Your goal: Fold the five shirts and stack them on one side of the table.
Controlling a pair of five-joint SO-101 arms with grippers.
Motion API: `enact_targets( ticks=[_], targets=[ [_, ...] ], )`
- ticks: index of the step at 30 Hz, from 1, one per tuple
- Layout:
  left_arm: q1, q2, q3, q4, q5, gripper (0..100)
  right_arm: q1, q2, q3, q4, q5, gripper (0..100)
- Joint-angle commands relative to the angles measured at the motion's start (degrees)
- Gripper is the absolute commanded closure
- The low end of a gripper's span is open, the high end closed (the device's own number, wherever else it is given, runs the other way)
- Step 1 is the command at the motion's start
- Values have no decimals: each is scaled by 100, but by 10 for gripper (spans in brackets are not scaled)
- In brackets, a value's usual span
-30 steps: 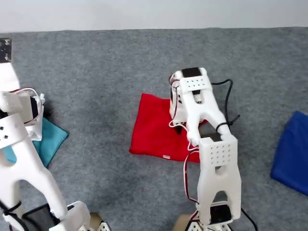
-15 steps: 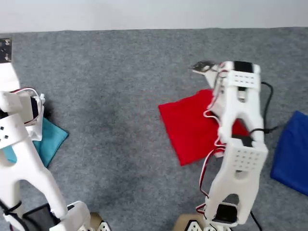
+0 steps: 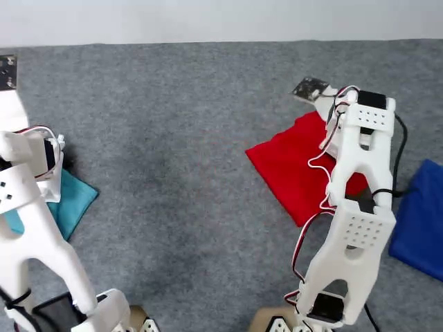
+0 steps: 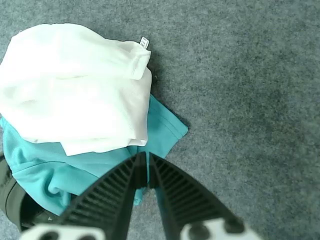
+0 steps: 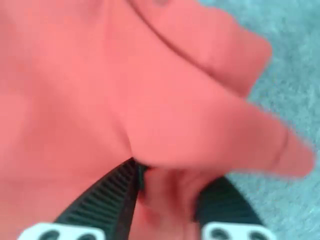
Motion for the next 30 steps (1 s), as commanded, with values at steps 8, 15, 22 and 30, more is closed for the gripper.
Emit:
enact_targets(
  ticks=[8,15,22,30],
  targets=[
    [-44,-185,-13,105,-70,985,-233,-576,-765,321,-2954,673],
    [-44,-185,-13,105,-70,985,-382,-1235,-1829,1903,-4985,673],
    [-35,-185,-31,105,-70,985,-523,-1543,-1547,2264,-7701,672],
    [-44,-316,-31,105,-404,985,-532,-2273,299,2273,-8932,671]
  ],
)
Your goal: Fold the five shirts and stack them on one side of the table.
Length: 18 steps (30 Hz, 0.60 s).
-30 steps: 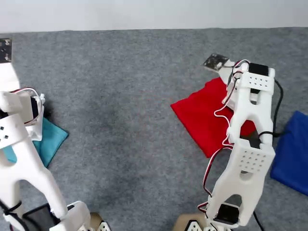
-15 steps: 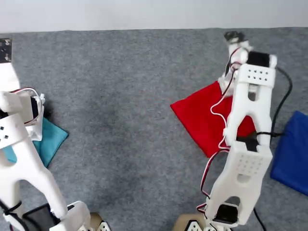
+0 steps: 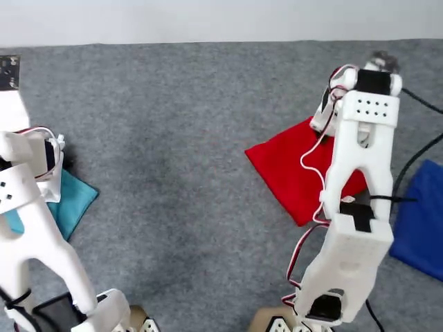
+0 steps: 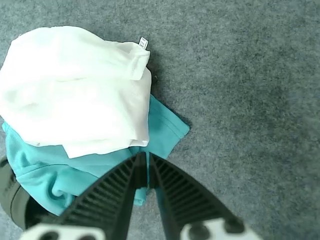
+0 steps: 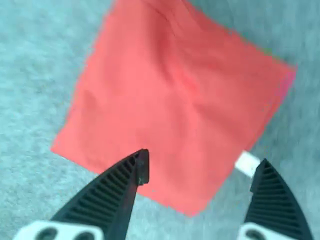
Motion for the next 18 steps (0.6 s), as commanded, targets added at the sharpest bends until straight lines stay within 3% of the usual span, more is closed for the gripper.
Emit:
enact_targets(
  ticks=[1,8,14,18],
  targets=[
    [-44,-378,-22,105,-158,985,-92,-1024,818,251,-387,671],
    [-44,-659,-4,105,-237,985,-356,-1314,2075,-620,-642,666],
    [-44,-659,-4,105,-229,985,-312,-409,2514,-1851,-932,552],
    [-44,-659,-4,114,-229,985,-312,189,2514,-2185,-958,544]
  ],
)
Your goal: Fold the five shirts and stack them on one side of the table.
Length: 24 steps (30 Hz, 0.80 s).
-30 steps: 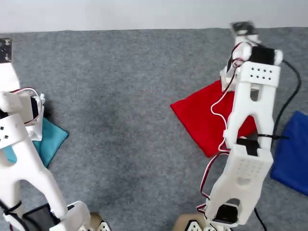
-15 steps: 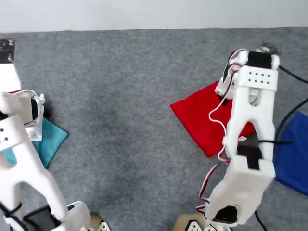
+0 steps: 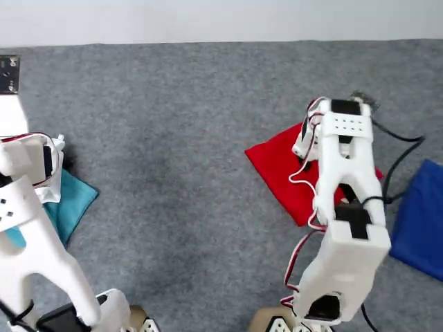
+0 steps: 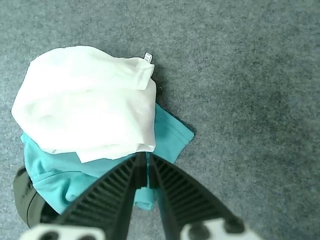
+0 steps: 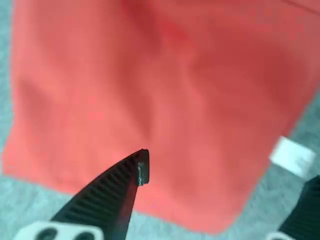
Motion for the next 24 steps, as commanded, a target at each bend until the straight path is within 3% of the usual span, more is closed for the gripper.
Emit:
enact_targets(
  ticks=[1,11,16,19,24],
  targets=[
    [-44,-185,-22,114,-44,985,-22,259,-35,-286,-97,544],
    [-44,-185,-13,114,-44,985,-75,1191,-141,-699,-229,545],
    [-44,-185,-13,114,-44,985,-75,1622,-703,-338,-202,552],
    [-44,-185,-13,114,-44,985,-66,1877,-1099,48,-202,642],
    [-44,-185,-13,114,-44,985,-13,2237,-1723,462,-158,899]
  ],
)
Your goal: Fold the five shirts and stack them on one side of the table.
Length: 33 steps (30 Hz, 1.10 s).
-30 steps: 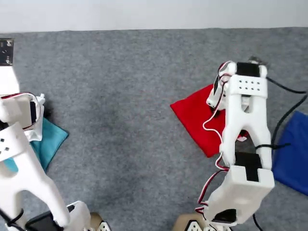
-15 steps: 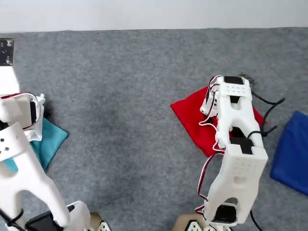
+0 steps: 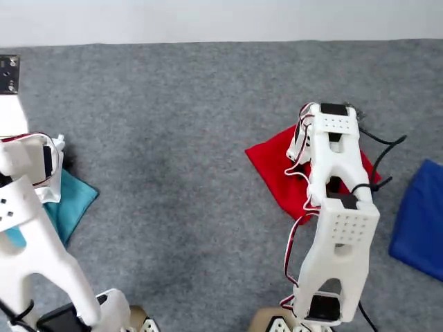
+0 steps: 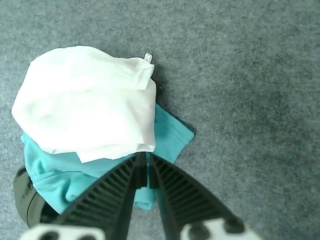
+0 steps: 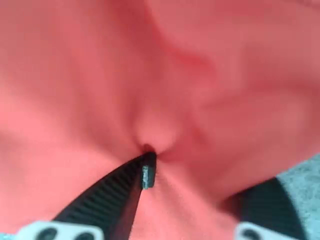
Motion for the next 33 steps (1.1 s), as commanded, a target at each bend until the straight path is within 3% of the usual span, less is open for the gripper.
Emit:
enact_targets(
  ticks=[1,3,11,19,26,33],
  targets=[
    [-44,-185,-13,114,-44,985,13,374,-334,145,149,944],
    [-44,-185,-13,114,-44,985,13,400,-422,180,501,993],
    [-44,-185,-13,114,-44,985,391,-259,-747,927,1547,988],
    [-44,-185,-13,114,-44,985,1525,-1490,-800,1543,5749,988],
    [-35,-149,-13,114,-44,985,2378,-2264,-800,1780,7095,988],
    [-35,-185,-13,114,-44,985,3099,-2853,-800,1807,7754,988]
  ],
)
